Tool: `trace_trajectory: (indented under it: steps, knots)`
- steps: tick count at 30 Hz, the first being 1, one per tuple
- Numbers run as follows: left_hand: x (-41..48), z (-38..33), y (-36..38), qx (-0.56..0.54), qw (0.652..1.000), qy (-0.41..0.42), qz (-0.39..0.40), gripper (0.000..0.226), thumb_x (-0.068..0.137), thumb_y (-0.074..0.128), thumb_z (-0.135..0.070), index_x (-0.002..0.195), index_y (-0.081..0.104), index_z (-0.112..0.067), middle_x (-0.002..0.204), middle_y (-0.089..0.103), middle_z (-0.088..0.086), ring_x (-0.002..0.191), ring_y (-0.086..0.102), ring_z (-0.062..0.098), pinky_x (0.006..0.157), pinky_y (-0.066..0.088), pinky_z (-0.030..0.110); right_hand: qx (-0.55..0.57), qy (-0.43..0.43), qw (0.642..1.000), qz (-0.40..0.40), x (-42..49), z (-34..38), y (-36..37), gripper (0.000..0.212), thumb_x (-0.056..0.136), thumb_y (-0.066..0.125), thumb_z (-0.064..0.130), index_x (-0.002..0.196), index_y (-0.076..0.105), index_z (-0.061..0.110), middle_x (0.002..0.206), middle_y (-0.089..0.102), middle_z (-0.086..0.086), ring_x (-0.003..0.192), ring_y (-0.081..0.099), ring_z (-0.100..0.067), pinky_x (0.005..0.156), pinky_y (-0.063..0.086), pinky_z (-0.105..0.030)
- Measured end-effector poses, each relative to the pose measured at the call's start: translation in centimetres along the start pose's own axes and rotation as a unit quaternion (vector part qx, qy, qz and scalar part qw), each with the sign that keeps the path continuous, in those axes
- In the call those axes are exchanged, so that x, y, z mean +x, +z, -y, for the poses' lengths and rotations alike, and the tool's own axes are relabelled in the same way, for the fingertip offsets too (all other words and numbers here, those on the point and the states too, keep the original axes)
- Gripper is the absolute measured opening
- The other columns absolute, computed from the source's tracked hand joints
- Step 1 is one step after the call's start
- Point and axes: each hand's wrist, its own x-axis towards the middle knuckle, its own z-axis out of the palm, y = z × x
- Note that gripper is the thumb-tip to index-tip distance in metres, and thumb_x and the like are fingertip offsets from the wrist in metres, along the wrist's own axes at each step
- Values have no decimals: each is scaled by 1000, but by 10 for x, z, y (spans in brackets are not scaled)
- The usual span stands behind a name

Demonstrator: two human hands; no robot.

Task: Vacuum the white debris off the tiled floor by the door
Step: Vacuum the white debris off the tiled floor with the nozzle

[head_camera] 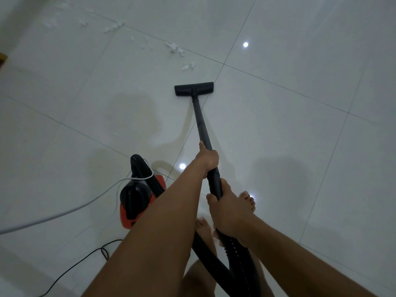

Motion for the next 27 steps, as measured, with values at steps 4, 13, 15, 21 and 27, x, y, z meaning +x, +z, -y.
trace_trajectory:
  steps: [4,13,15,21,27]
  knots:
    - [13,-23,2,-4,1000,8,-5,73,105,33,-20,158,-12,-38,121,57,13,93,58,25,92,56,43,64,-1,998,-4,31,-7,-9,54,106,38,37,156,18,36,96,56,-9,76,63,-22,82,60,-41]
    - [39,-69,19,-41,999,1,-31,70,104,35,-21,158,-5,-41,130,54,14,99,58,27,93,56,46,65,1,997,35,73,-9,-61,53,104,41,36,152,17,41,114,63,-21,82,68,-30,84,61,-52]
    - [41,-75,25,-59,998,1,-29,68,104,35,-20,158,0,-39,129,54,15,95,57,26,92,56,46,50,-7,998,31,74,-14,-72,54,105,40,38,153,16,40,116,64,-20,86,69,-30,84,61,-48]
    - [46,-86,37,-53,998,20,-37,72,106,33,-25,158,-15,-38,119,55,9,97,60,25,87,54,41,8,-45,999,7,89,-27,-84,60,104,37,47,158,9,41,110,67,-7,92,68,-22,92,55,-42]
    - [69,-80,51,-59,997,26,-46,69,107,31,-32,157,-15,-39,103,57,3,96,63,26,96,54,45,-32,-17,999,2,123,-46,-77,72,102,32,54,155,-16,53,137,61,-13,122,60,-34,112,40,-53]
